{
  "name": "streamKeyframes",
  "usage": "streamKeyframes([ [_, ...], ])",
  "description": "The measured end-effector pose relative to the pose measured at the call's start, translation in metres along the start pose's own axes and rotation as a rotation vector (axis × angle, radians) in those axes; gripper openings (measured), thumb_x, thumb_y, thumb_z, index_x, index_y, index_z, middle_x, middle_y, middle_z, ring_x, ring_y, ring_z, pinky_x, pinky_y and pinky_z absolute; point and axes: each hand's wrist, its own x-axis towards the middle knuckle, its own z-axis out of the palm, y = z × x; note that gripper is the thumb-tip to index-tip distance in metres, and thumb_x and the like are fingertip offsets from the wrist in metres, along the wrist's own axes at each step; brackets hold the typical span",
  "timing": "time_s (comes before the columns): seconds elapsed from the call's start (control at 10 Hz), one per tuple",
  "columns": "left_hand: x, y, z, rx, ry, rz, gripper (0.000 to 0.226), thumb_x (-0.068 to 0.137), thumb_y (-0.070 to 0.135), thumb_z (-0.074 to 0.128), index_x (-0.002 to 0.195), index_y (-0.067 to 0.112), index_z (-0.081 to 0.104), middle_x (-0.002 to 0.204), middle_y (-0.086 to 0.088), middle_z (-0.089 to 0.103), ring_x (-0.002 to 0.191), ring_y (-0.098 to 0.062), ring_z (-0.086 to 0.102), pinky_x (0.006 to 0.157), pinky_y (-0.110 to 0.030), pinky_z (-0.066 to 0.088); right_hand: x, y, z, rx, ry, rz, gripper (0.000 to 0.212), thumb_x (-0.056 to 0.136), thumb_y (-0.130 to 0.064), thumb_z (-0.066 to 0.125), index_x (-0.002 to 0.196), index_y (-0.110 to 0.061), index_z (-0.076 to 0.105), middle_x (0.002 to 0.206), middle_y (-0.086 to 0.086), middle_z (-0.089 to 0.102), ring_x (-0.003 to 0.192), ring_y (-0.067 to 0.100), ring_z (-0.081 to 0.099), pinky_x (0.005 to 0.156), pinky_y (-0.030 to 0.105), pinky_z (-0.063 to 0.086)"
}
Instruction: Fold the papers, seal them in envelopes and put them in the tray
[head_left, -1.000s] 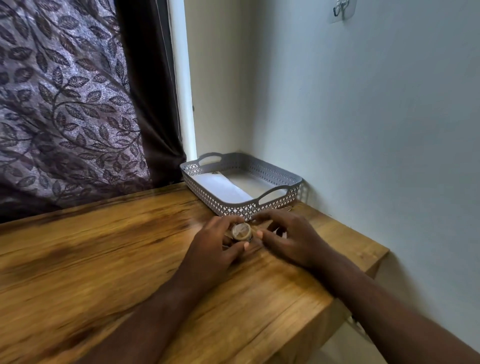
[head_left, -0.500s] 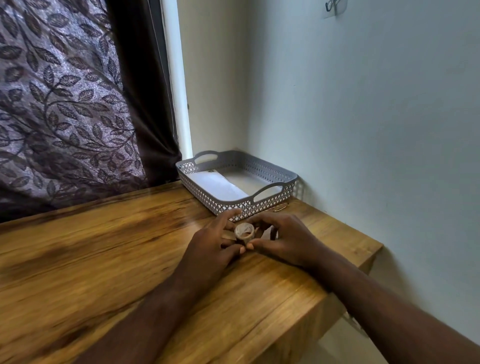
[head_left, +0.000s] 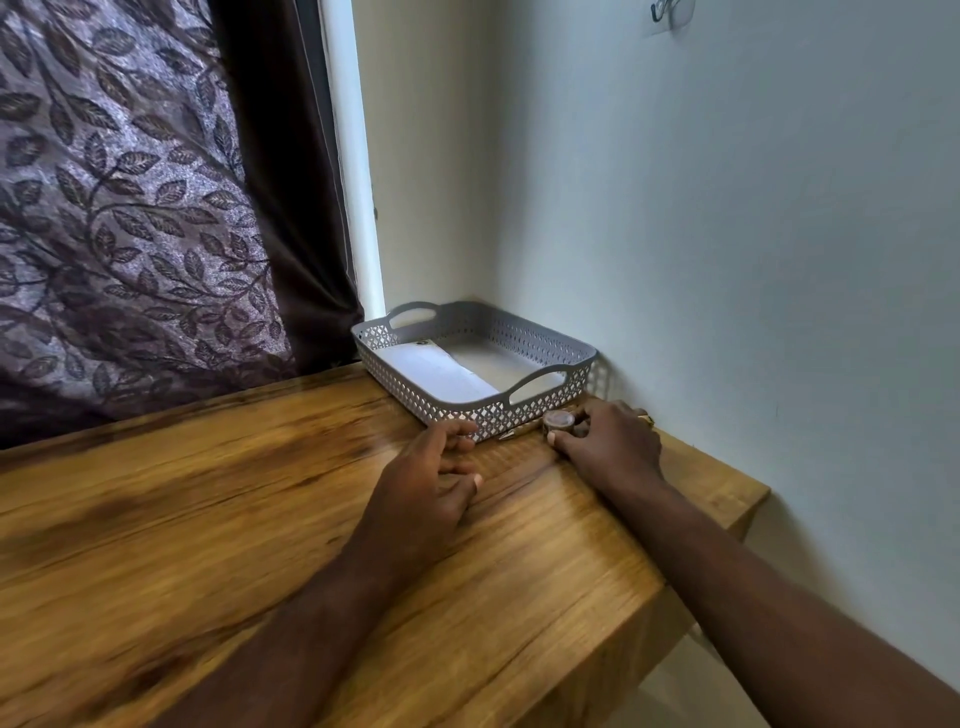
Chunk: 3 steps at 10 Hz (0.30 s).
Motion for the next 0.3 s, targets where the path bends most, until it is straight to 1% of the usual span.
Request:
streamKeyframes([
  [0.1, 0.0003, -0.0002, -0.0001, 0.004, -0.001, 0.010, 0.046, 0.089, 0.010, 0.072, 0.129, 0.026, 0.055, 0.117, 0.010, 0.063, 0.097, 0.005, 0.063, 0.085, -0.018, 0.053, 0.0013, -0.0033, 0.0022, -0.025, -0.006, -0.008, 0.046, 0.080, -0.057, 0.074, 0.113, -0.026, 0.068, 0.112, 0.002, 0.066, 0.097, 0.022, 0.059, 0.086, 0.036, 0.048],
  [0.2, -0.0008, -0.0017, -0.0007, 0.013, 0.006, 0.025, 0.047, 0.089, 0.011, 0.072, 0.130, 0.025, 0.055, 0.119, 0.010, 0.062, 0.098, 0.007, 0.062, 0.086, -0.019, 0.053, 0.0012, -0.0050, 0.0036, -0.019, -0.006, -0.019, 0.045, 0.080, -0.057, 0.074, 0.112, -0.026, 0.068, 0.112, 0.003, 0.067, 0.095, 0.022, 0.059, 0.082, 0.035, 0.045],
  [0.3, -0.0010, -0.0009, -0.0011, 0.033, 0.001, 0.024, 0.048, 0.089, 0.013, 0.072, 0.132, 0.025, 0.054, 0.120, 0.011, 0.061, 0.101, 0.007, 0.060, 0.087, -0.016, 0.051, 0.0022, -0.0068, 0.0045, -0.025, -0.016, 0.003, 0.051, 0.079, -0.059, 0.074, 0.115, -0.025, 0.066, 0.114, 0.003, 0.066, 0.097, 0.022, 0.059, 0.082, 0.035, 0.044],
])
